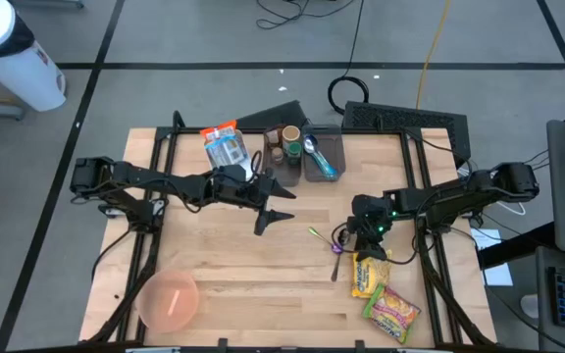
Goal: Pick & Place Food Item
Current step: Put the yellow noodle pack into the white bin
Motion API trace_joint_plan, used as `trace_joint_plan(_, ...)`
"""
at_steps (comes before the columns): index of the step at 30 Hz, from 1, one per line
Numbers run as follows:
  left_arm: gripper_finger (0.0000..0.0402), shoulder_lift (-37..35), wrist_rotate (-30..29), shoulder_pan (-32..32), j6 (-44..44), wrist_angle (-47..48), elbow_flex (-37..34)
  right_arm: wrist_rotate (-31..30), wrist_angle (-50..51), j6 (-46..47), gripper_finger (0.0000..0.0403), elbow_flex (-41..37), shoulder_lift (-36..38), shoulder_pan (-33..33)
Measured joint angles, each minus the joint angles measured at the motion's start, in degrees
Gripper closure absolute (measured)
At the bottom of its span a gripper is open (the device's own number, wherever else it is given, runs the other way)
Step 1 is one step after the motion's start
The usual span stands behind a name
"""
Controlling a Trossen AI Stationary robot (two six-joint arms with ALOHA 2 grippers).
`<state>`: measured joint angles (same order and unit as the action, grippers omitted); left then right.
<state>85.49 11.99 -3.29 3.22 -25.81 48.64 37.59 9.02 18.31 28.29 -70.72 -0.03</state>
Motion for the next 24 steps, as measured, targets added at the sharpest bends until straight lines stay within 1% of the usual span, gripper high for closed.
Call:
trace_joint_plan(6, 0.0128, 0.00, 0.00, 0.02, 0.04, 0.70, -0.01, 0.19, -0.35, 0.57, 0.0334, 0.00, 0.02, 0.00)
trace_joint_plan(11, 0.0128, 0.00, -0.02, 0.06, 0.04, 0.74, 0.00, 0.21, -0.72, 2.03, 0.0391, 0.00, 0.02, 0.00)
trace_joint_plan(13, 0.0128, 0.00, -0.01, 0.11, 0.04, 0.78, 0.00, 0.22, -0.78, 2.22, 0.0399, 0.00, 0.02, 0.00)
trace_joint_plan(19, 0.0128, 0.00, -0.02, 0.11, 0.27, 0.78, 0.00, 0.22, -1.13, 2.16, 0.0401, 0.37, 0.24, 0.00)
trace_joint_plan(24, 0.0128, 0.00, -0.04, 0.11, 0.28, 0.80, 0.00, 0.21, -1.05, 1.32, 0.0402, 2.60, 1.16, 0.00)
